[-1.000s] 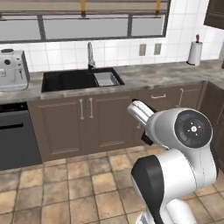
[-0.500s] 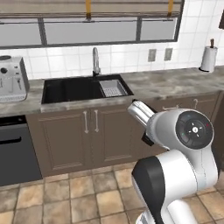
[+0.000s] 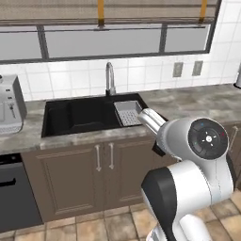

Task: Move the pot and pan from the stove into the sink.

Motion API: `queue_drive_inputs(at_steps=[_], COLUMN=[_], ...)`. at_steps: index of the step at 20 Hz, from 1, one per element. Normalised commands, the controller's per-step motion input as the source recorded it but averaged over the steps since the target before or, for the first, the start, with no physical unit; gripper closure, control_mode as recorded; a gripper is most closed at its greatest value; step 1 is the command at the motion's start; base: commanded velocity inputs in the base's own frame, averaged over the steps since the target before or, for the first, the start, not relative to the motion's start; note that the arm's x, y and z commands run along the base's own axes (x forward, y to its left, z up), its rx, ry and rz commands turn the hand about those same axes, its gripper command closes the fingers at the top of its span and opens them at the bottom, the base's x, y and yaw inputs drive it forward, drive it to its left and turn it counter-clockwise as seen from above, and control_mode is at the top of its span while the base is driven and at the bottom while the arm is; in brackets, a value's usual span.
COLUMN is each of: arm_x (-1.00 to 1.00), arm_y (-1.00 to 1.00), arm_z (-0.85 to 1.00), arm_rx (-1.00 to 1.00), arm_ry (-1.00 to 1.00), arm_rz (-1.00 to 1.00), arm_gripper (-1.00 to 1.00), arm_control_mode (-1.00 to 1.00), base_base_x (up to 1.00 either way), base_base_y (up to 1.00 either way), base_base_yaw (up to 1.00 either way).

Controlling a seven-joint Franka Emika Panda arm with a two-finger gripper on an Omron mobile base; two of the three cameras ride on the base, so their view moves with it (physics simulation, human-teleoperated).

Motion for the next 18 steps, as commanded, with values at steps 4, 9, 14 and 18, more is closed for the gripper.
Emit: queue_drive_inputs(at_steps=[4,9,14,18], arm_x=[0.0,0.0,0.0,0.0], arm_y=[0.0,0.0,0.0,0.0], arm_z=[0.0,0.0,0.0,0.0], arm_rx=[0.0,0.0,0.0,0.0], arm_ry=[0.0,0.0,0.0,0.0], arm_rz=[0.0,0.0,0.0,0.0], arm_gripper=[1.0,1.0,1.0,1.0], arm_control_mode=[1.0,1.0,1.0,1.0], base_base_x=[0.7,0.55,0.21,0.09], base_base_y=[0.09,0.06,0.02,0.08], base_base_yaw=[0.0,0.0,0.0,-0.01])
